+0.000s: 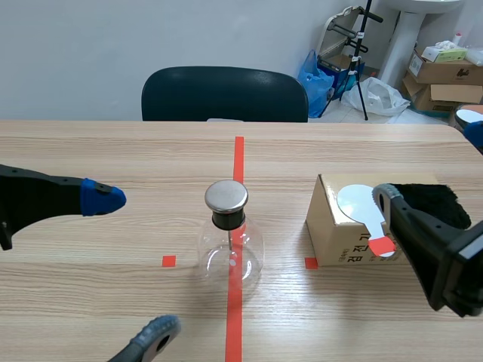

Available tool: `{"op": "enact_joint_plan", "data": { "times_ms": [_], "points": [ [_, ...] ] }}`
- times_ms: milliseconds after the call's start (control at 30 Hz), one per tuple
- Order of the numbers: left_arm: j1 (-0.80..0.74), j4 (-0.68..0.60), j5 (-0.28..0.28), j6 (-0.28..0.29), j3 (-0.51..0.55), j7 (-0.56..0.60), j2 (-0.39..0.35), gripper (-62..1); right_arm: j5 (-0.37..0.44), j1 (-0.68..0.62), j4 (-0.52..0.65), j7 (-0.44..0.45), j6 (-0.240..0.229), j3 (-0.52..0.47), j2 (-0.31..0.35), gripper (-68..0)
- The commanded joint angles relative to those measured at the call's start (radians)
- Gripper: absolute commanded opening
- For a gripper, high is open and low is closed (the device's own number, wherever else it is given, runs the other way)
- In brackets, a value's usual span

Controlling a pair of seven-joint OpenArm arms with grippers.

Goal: Do the electroscope experiment

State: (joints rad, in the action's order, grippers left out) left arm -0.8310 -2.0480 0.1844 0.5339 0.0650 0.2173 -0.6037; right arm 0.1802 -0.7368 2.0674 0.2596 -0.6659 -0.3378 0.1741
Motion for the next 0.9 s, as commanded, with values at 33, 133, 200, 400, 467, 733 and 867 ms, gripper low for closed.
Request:
{"op": "enact_joint_plan", "data": {
  "times_ms": [33,133,200,400,467,733,867],
  "points": [
    [0.003,-0.003,0.014,-0.001,-0.008,0.018,0.010,1.4,0.011,0.000,0.008,0.014,0.006,-0.003,0.014,0.4],
    [0.003,-0.003,0.014,-0.001,-0.008,0.018,0.010,1.4,0.011,0.000,0.008,0.012,0.006,-0.002,0.014,0.4],
    [0.003,-0.003,0.015,-0.010,-0.008,0.018,0.010,1.4,0.011,0.000,0.008,0.010,0.006,-0.002,0.014,0.4],
    [0.003,-0.003,0.037,-0.102,-0.008,0.017,0.010,1.4,0.011,0.000,0.008,-0.082,0.006,0.002,0.014,0.4],
    [0.003,-0.003,0.041,-0.102,-0.008,0.017,0.010,1.4,0.011,0.000,0.008,-0.093,0.006,0.002,0.014,0.4],
    [0.003,-0.003,0.042,-0.102,-0.008,0.017,0.010,1.4,0.011,0.000,0.008,-0.091,0.006,0.002,0.014,0.4],
    [0.003,-0.003,0.041,-0.102,-0.008,0.017,0.010,1.4,0.011,0.000,0.008,-0.084,0.006,0.003,0.014,0.4]
  ]
}}
